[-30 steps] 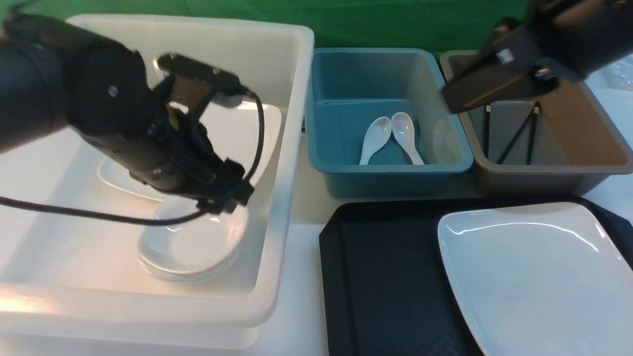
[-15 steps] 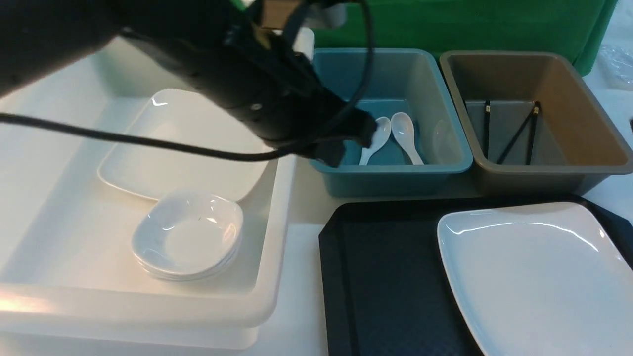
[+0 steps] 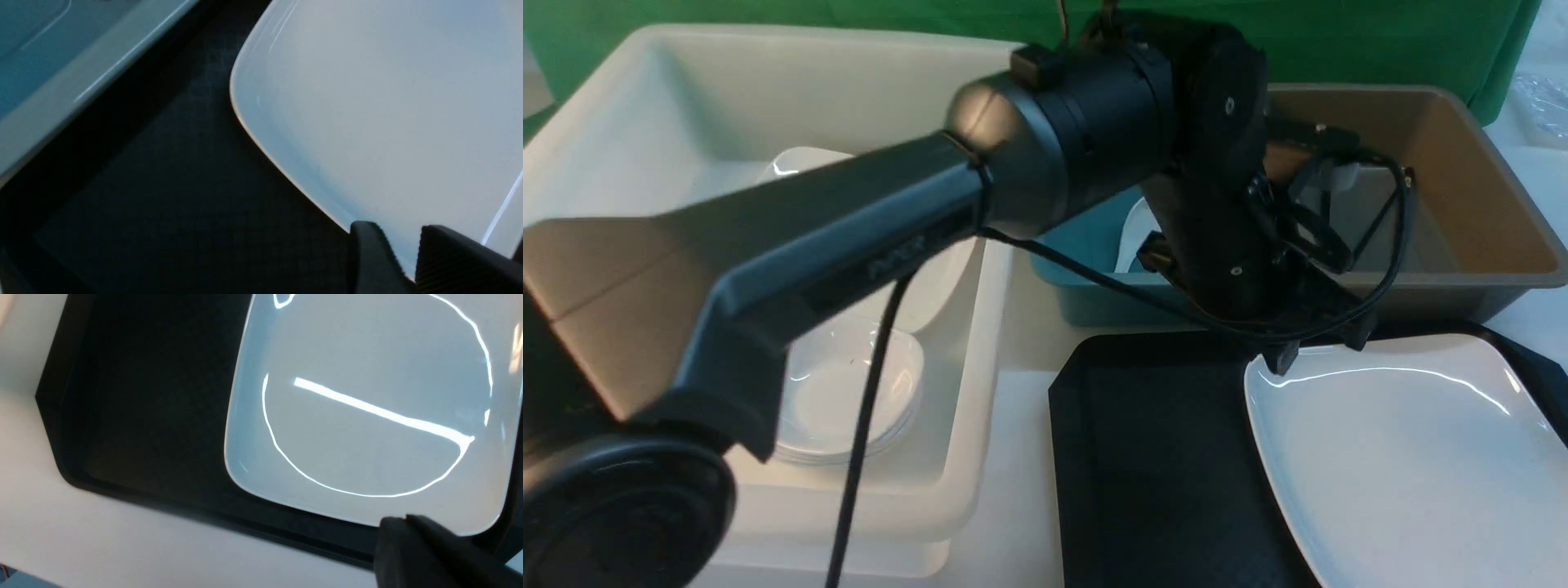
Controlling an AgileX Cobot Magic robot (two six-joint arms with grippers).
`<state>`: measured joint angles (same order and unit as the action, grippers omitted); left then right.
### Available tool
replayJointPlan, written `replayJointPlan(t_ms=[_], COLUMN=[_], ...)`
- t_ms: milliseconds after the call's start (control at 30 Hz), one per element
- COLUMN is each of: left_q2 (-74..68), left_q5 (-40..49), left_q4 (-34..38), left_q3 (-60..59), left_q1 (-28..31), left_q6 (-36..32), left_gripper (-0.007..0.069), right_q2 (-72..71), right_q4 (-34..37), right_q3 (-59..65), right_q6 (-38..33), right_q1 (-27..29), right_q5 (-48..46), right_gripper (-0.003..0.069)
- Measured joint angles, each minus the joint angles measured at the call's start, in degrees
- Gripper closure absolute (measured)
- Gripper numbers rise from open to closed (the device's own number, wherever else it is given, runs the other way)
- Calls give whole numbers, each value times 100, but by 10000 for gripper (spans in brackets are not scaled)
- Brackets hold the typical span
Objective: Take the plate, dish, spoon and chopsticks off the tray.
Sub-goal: Use the left arm to grab a plate from the dinner plate
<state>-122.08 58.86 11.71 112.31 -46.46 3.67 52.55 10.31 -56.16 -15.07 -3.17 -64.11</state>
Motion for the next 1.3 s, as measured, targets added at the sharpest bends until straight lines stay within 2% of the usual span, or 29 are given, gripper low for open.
replayJointPlan(t_ms=[167,300,433,867,1033,1100,1200,1300], left_q2=[-479,-746,-950,-1463,-1482,-1482,-1482,-1464], left_q5=[-661,-1147,-1516,-2222,-2221,-2158,-2086,-1980], left_q4=[-58,-58,-72,-92,4,92,315,474], left_q3=[21,28,28,30,30,30,42,89], left_q1=[0,0,0,0,0,0,17,17], left_q6=[232,249,262,269,215,169,214,232], left_gripper=[179,87,65,64,141,231,415,434], right_q2=[-4,-4,-4,-4,-7,-7,-7,-7], right_q4=[-5,-5,1,0,0,0,0,0], right_q3=[0,0,0,0,0,0,0,0], right_q6=[97,110,109,-80,-97,-97,-97,-103], right_q1=[0,0,0,0,0,0,0,0], right_q5=[0,22,39,63,63,68,74,79], right_gripper=[631,631,629,627,624,624,624,624])
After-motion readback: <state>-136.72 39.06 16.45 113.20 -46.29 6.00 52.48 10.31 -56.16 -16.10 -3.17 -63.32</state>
